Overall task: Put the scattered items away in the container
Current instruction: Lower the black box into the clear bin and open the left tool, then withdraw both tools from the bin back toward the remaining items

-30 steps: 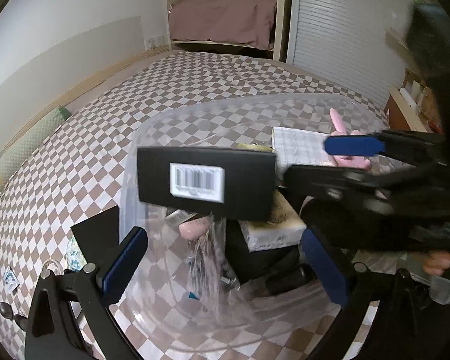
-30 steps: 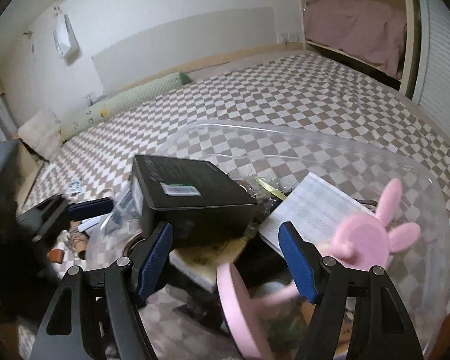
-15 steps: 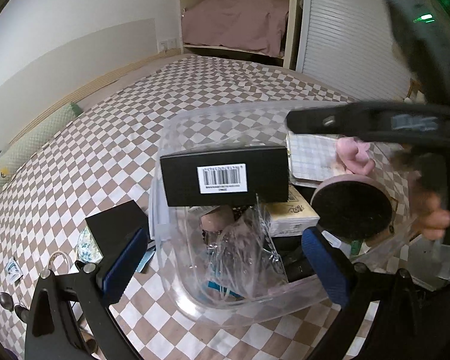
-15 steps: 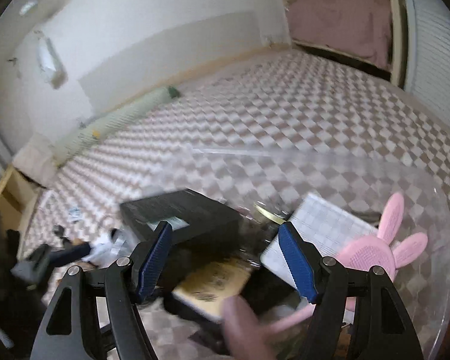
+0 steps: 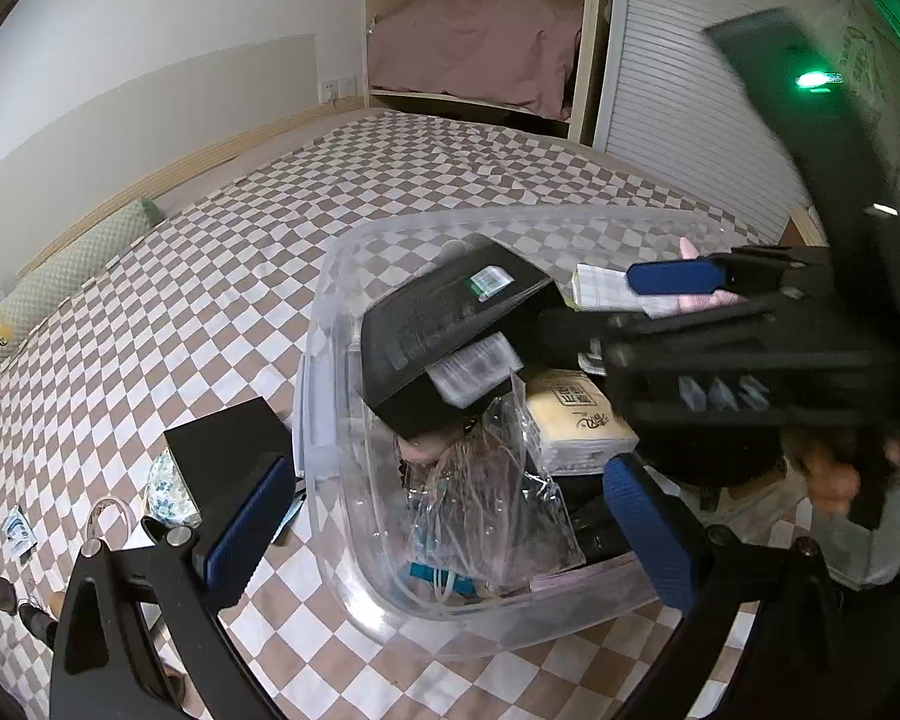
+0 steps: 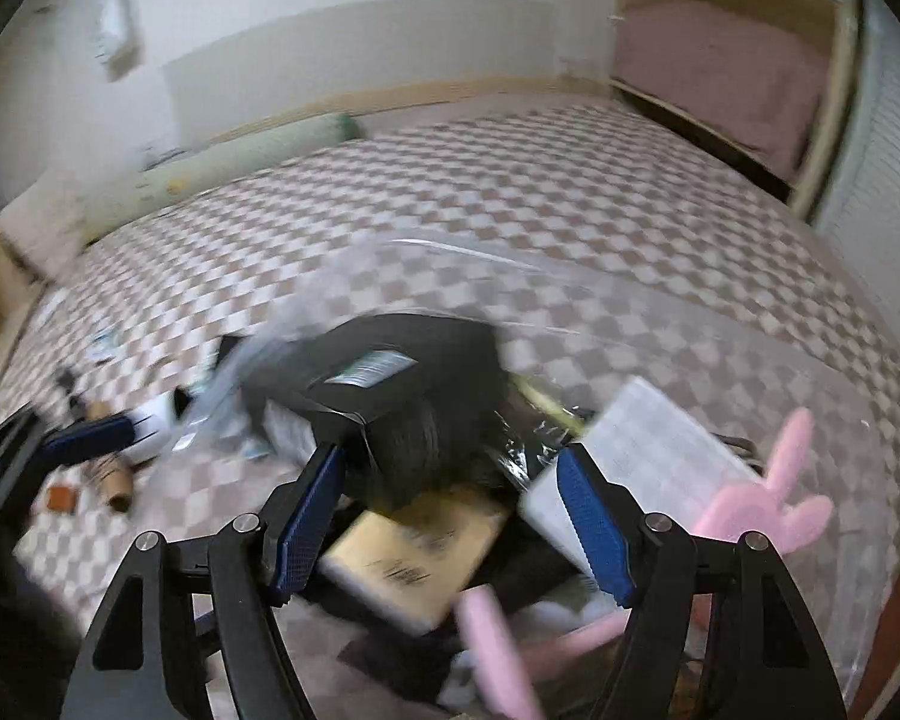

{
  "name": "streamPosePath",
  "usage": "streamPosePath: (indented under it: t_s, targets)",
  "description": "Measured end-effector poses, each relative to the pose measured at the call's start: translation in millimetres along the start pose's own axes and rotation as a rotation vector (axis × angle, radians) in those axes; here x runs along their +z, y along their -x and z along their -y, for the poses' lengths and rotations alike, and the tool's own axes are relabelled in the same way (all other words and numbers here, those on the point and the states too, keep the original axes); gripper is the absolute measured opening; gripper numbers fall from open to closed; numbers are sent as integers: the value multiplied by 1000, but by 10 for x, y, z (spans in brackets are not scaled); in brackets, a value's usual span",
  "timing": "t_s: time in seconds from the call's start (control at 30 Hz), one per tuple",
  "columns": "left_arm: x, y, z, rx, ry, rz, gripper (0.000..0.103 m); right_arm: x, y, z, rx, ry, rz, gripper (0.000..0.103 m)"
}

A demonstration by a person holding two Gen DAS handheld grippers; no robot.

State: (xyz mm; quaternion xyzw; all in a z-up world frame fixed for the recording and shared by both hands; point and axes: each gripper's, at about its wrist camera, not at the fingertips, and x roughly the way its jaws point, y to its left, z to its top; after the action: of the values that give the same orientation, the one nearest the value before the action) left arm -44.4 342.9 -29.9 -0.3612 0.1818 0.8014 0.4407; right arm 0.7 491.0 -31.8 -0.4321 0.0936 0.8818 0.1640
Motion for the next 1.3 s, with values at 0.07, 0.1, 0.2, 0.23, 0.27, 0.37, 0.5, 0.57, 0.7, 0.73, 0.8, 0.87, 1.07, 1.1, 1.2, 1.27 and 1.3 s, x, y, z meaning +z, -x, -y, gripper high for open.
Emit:
streamPosePath:
  t_s: [0.07,0.1,0.2,0.23,0.27,0.37,0.5,0.57,0.7,0.73,0.8,0.87,1.07,1.1,1.2,1.27,1.3]
  targets:
    - [-9,8,2,0,-5,0,103,6,-25,108,23,-49,-9,73]
    - [-14,15,7,0,-7,0,103,7,-38,166,46,-77,-15,73]
    - [-24,38,24,4,-12,0,103,-3,14,230,57,-89,-5,73]
    - [-26,50,31,5,-14,1,103,-11,36,228,58,-82,0,73]
    - [-25,65,40,6,-13,2,103,-20,59,226,59,-76,5,73]
    - [-23,116,71,4,-7,6,103,-70,169,200,65,-66,26,73]
    - [-35,208,153,11,-4,13,103,-118,362,148,30,-42,79,77]
    - [-42,255,191,8,5,12,103,-187,479,166,15,-25,102,92]
    - [-71,400,286,10,8,39,103,-260,698,134,-43,7,174,98]
    - [-82,437,312,12,7,47,103,-275,747,134,-63,3,193,98]
    - [-110,502,358,19,9,57,103,-320,851,159,-102,-18,235,103]
    - [-140,565,399,28,12,66,103,-379,930,214,-128,-48,267,103]
    - [-196,773,471,60,31,114,103,-562,1036,397,-141,-117,300,103]
    - [-205,805,471,63,40,122,103,-592,1050,404,-143,-120,306,103]
    - [-226,897,457,83,69,148,103,-713,1147,430,-145,-132,320,103]
    - [-247,952,434,92,86,162,103,-792,1220,451,-140,-144,330,103]
    - [-258,978,422,96,95,169,103,-823,1248,465,-133,-153,334,103]
